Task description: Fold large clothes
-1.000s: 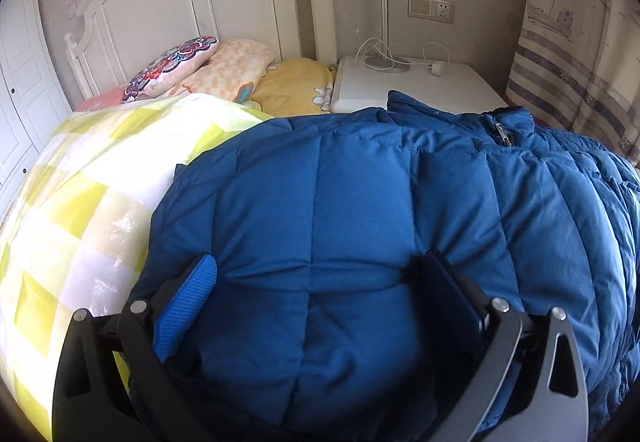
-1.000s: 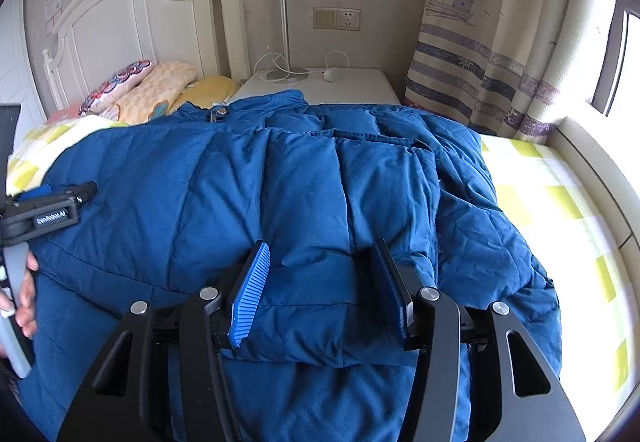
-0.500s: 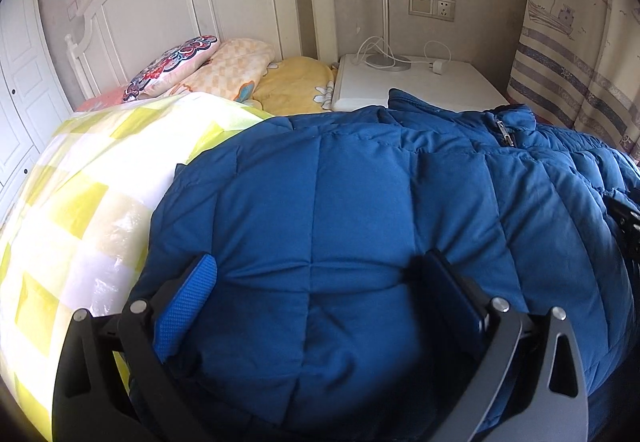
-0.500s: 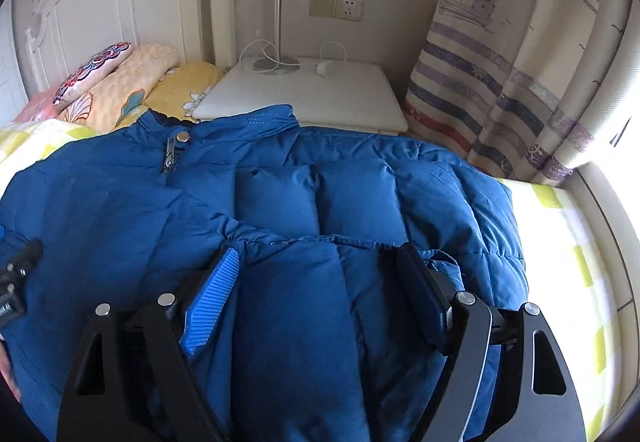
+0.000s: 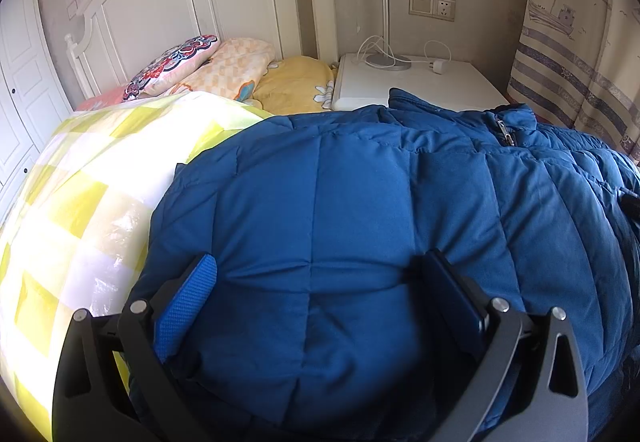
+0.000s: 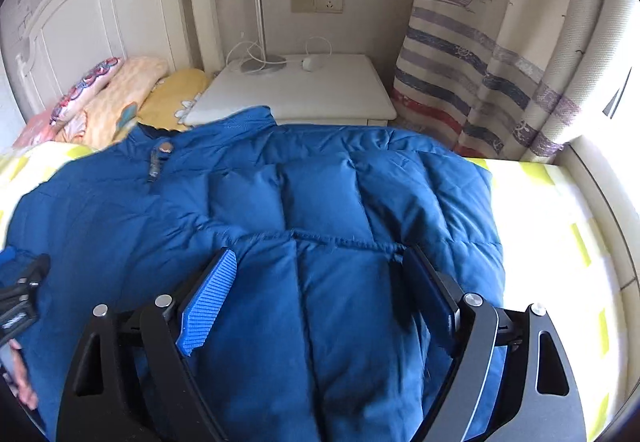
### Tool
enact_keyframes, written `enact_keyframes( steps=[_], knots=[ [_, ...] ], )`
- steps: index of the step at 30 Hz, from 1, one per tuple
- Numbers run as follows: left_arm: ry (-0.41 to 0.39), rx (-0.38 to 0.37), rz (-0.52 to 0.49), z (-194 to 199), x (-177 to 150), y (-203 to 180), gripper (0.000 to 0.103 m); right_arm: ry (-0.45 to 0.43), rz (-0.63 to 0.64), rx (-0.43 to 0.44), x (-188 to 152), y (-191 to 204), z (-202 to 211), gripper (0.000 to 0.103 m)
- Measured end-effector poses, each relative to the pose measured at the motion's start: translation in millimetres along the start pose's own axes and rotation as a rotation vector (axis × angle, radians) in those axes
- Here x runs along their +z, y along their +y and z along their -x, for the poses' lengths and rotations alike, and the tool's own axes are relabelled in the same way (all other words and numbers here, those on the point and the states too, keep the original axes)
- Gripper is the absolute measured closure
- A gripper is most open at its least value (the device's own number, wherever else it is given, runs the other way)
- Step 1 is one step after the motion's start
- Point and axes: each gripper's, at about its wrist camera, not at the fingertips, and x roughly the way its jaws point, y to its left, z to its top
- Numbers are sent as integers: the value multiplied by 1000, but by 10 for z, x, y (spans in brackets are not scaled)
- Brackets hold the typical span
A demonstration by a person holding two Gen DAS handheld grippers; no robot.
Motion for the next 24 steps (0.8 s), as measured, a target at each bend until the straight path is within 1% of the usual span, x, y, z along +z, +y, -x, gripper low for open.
enact_keyframes(
  steps=[2, 4, 5, 7, 8, 10, 15, 21, 23, 24],
  knots=[
    [-1, 0, 0, 2, -1, 0, 2, -42, 8, 23, -58, 40, 213, 23],
    [0, 0, 0, 1, -1, -1, 2, -85, 60, 30, -168, 129, 401, 15],
    [0, 1, 0, 2, -2, -3, 2, -87, 86, 24, -215, 168, 425, 15],
    [-1, 0, 0, 2, -1, 0, 2, -41, 146, -6, -346, 244, 324, 14],
    [-1, -1, 1, 5, -3, 0, 2, -15, 153, -11, -404, 242, 228, 13],
    [-3, -4, 3, 3, 0, 3, 2, -24, 125, 14, -471, 190, 152, 11],
    [1, -9, 8, -5, 3, 7, 2, -21, 144, -15, -490, 236, 115, 9],
    [5, 4, 0, -9, 7, -29, 2, -14, 123, 13, -499, 200, 120, 8],
    [24, 6, -4, 72, -12, -11, 3, -1, 104, 12, -495, 162, 160, 10],
    [30, -2, 11, 211, -45, 16, 3, 14, 79, -5, -505, 142, 238, 11]
  ],
)
